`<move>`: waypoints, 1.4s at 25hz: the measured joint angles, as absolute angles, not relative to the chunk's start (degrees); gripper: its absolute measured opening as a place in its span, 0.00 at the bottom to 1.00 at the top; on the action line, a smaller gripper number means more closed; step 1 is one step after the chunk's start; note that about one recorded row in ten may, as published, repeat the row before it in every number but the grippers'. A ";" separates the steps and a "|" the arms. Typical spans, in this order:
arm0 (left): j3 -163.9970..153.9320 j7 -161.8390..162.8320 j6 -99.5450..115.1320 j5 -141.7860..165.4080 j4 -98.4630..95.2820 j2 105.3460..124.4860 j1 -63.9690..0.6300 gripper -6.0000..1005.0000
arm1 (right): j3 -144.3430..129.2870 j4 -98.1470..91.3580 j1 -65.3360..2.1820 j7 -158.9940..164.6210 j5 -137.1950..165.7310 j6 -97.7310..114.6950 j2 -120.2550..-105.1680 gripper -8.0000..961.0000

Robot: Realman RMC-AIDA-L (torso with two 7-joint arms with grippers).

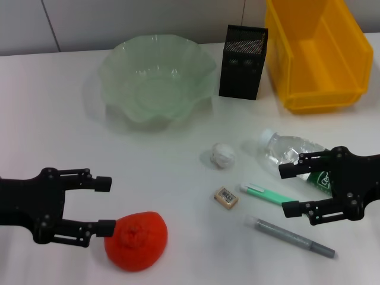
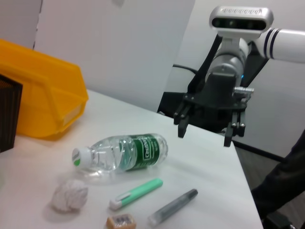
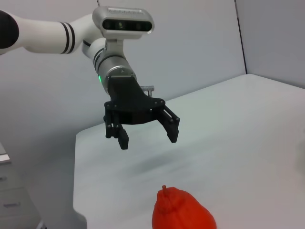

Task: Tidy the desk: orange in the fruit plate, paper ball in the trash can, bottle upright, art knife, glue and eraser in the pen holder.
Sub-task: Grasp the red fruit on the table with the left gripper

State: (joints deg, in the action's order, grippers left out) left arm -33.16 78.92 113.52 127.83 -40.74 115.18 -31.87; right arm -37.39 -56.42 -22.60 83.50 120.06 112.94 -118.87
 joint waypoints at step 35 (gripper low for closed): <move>-35.95 57.31 96.63 127.61 -29.01 118.71 -27.07 0.82 | -37.79 -53.67 -23.29 83.94 120.06 113.01 -119.00 0.76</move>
State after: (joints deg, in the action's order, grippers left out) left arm -35.95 57.31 96.63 127.61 -29.01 118.71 -27.07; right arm -37.79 -53.67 -23.29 83.94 120.06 113.01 -119.00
